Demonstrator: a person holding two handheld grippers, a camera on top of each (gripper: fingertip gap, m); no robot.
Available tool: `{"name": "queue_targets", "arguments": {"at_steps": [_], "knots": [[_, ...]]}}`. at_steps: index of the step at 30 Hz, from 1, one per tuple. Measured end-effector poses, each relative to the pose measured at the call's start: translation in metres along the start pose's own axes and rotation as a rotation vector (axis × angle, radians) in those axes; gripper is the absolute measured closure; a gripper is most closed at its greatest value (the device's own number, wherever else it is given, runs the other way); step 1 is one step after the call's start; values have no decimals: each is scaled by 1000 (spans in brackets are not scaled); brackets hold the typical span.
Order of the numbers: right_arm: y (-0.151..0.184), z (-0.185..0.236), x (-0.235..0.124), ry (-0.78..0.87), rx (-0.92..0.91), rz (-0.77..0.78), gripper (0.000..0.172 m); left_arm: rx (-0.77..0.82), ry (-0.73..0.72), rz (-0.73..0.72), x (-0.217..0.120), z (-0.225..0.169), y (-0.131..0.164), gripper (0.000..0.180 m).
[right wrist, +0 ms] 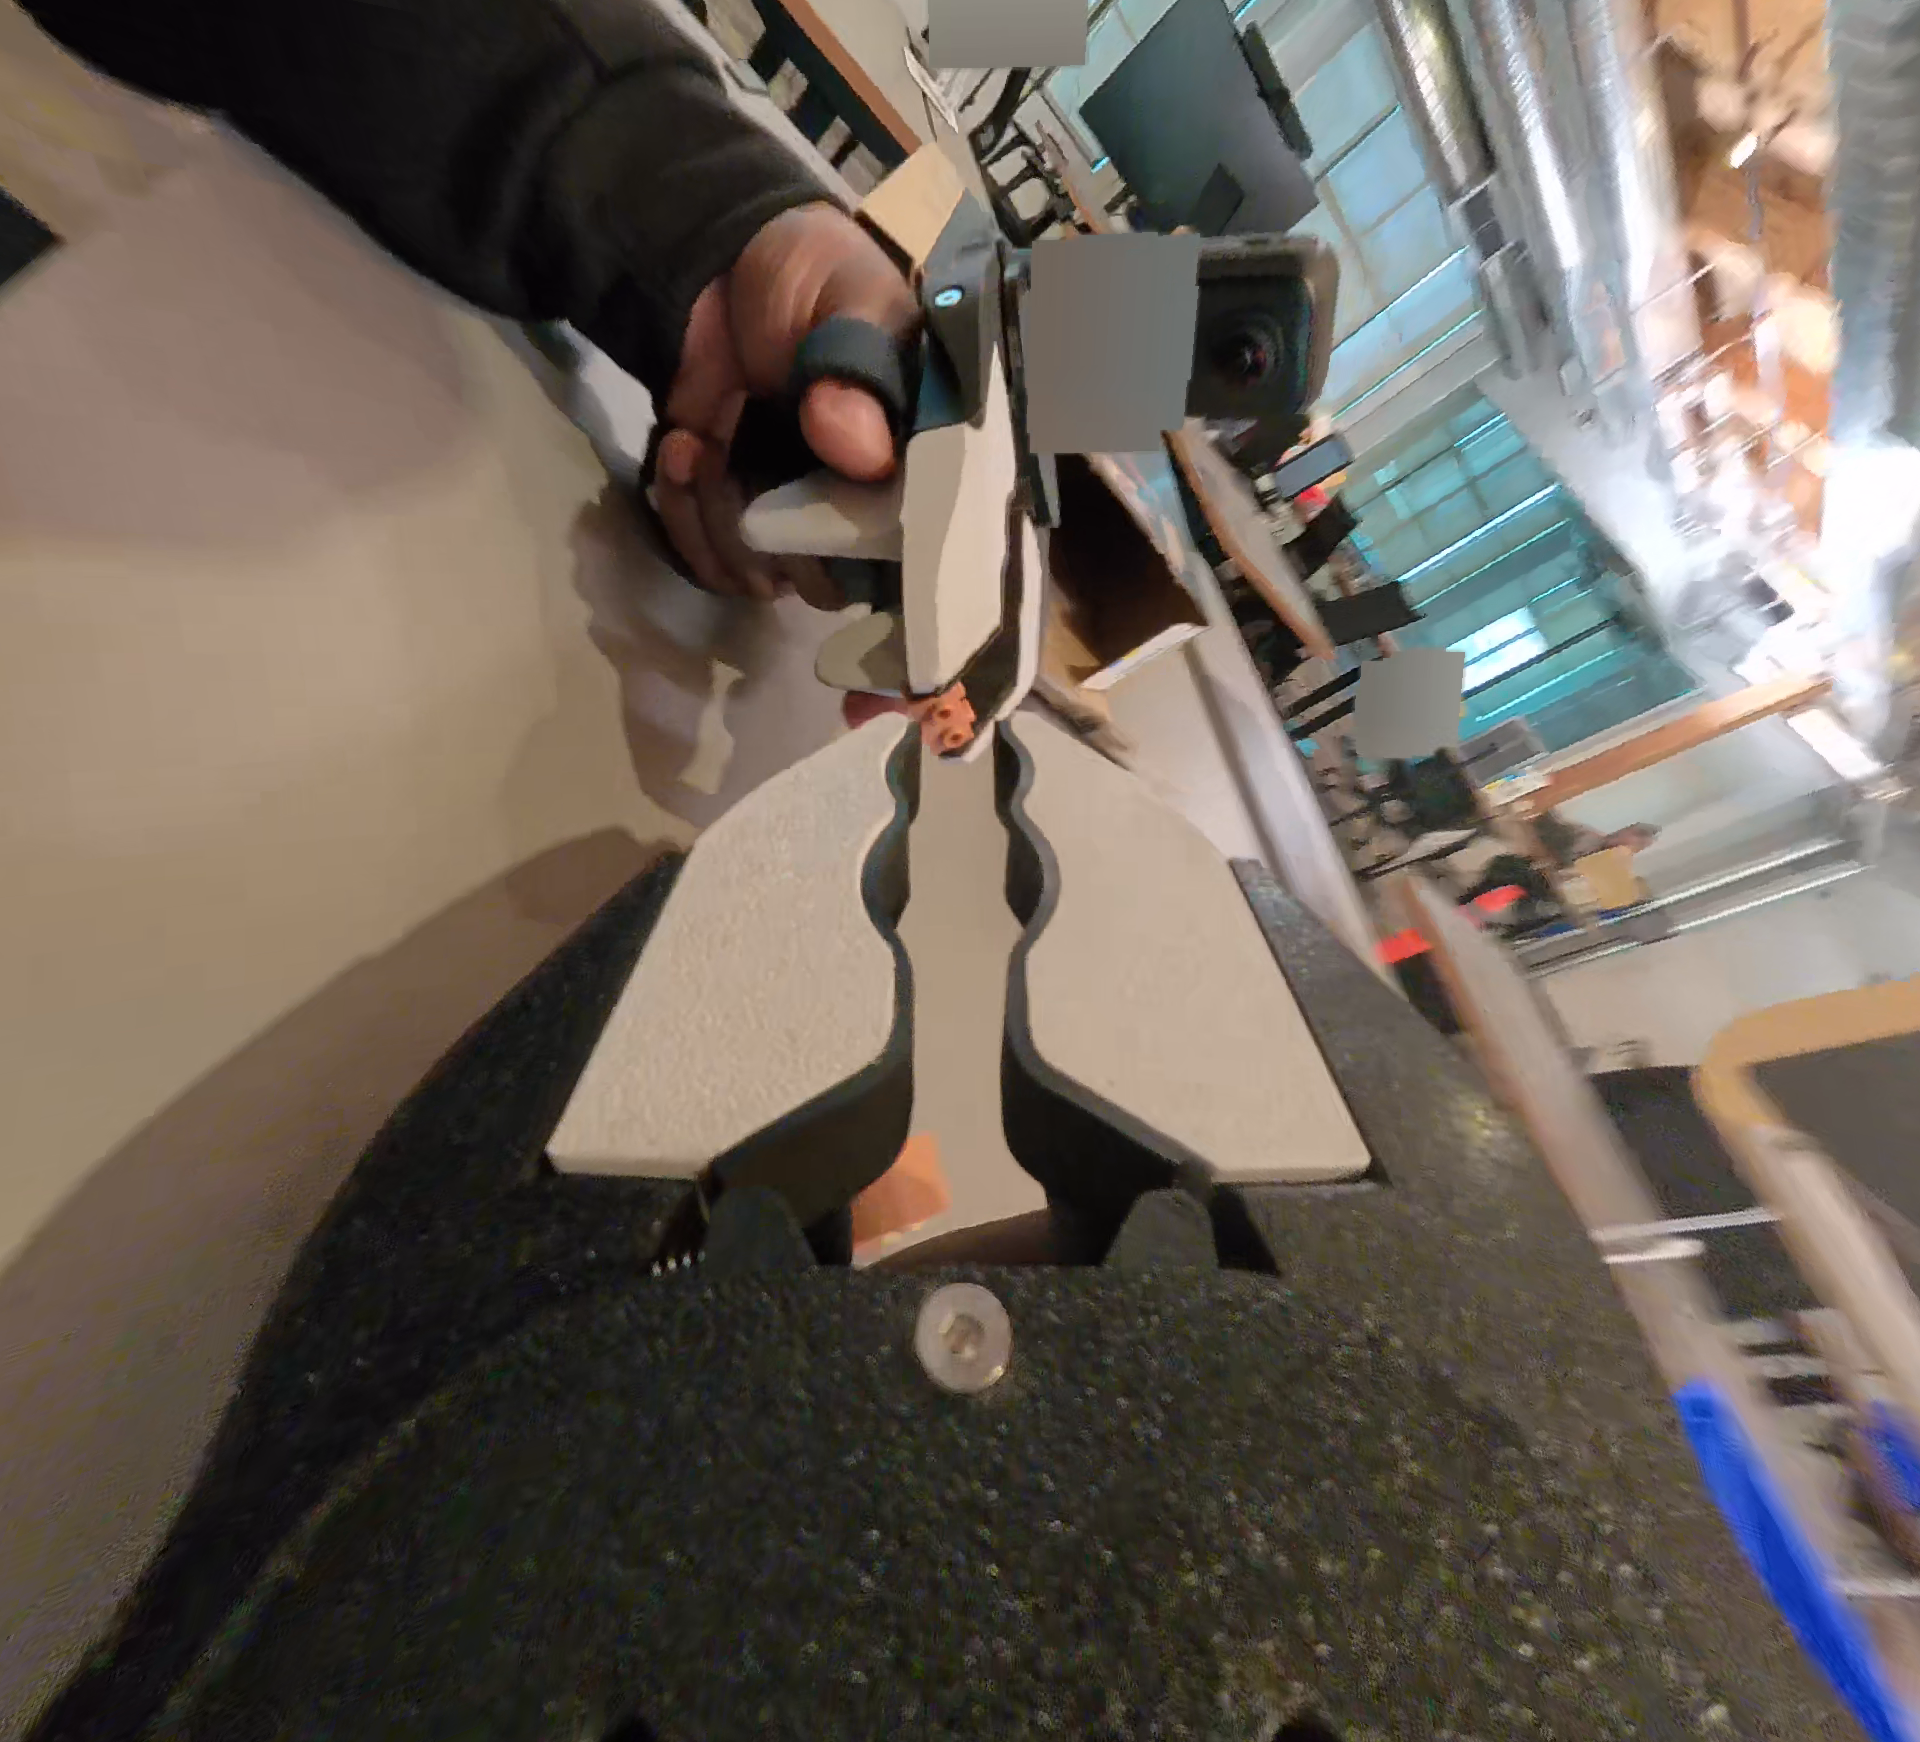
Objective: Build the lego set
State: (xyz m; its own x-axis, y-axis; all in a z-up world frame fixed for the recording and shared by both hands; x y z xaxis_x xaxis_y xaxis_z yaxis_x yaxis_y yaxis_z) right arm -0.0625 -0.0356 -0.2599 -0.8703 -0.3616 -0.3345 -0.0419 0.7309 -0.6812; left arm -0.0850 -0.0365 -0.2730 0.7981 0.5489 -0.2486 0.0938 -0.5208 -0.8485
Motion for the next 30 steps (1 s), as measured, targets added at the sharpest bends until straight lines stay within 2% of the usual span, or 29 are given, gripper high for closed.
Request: {"name": "queue_targets", "arguments": {"at_steps": [5, 10, 18, 30], "knots": [[-2, -7, -7, -97, 386, -131, 172, 38, -3, 4, 1, -1, 2, 164], [2, -12, -14, -168, 621, -220, 172, 56, -22, 2, 1, 2, 1, 165], [20, -8, -7, -184, 686, -128, 172, 99, -71, 26, 1, 7, 5, 165], [25, -1, -3, -189, 679, -31, 172, 137, -172, 28, -5, 18, 2, 165]]}}
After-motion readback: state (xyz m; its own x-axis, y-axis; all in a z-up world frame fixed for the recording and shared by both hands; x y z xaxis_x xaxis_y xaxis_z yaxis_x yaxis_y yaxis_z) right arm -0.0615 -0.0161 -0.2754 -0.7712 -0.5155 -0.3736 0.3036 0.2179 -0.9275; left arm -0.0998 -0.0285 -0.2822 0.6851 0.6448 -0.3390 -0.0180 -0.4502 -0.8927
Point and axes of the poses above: each gripper's, where its closed fingertips meet, x out along the fingers, y out of its underside, z = x × y across the jaws, the point moved 1 cm from there along -x, back along the fingers, and after that the axes turned 14 degrees about -y, right-handed, at the moved point
